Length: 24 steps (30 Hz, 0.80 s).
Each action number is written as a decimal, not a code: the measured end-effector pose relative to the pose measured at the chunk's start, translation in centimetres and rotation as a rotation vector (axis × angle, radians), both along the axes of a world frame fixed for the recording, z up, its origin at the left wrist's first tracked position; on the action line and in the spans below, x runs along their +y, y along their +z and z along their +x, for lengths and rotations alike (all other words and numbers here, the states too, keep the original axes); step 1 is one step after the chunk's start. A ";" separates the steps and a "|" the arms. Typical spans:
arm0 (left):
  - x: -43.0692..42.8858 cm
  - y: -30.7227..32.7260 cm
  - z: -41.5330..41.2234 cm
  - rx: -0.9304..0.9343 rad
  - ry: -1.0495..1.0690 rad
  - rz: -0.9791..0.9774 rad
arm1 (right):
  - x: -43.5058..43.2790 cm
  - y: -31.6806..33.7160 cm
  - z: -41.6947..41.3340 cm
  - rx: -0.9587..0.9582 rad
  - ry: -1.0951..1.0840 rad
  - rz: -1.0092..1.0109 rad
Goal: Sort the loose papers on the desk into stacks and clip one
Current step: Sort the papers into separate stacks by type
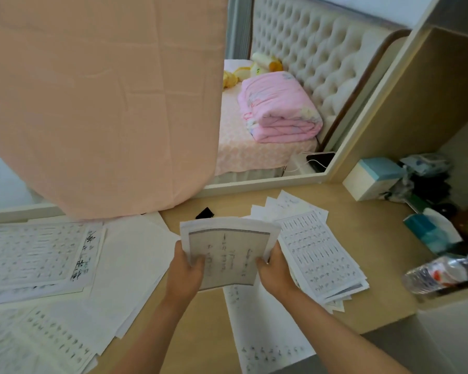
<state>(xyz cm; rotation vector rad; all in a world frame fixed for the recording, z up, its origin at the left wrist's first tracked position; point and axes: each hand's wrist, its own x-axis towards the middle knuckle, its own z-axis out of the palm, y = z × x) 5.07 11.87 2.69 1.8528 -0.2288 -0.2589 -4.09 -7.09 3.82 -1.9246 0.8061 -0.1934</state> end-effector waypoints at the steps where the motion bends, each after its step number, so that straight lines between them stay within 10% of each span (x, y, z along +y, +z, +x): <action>1: -0.2 -0.2 0.4 0.014 -0.015 0.027 | 0.2 -0.1 0.0 0.013 -0.005 -0.003; 11: -10.5 0.7 4.2 0.303 -0.391 0.219 | -9.6 0.3 0.7 0.150 -0.157 0.071; 24: -31.0 -6.2 -4.0 0.454 -0.242 0.648 | -31.5 -6.2 -2.1 0.467 -0.042 -0.079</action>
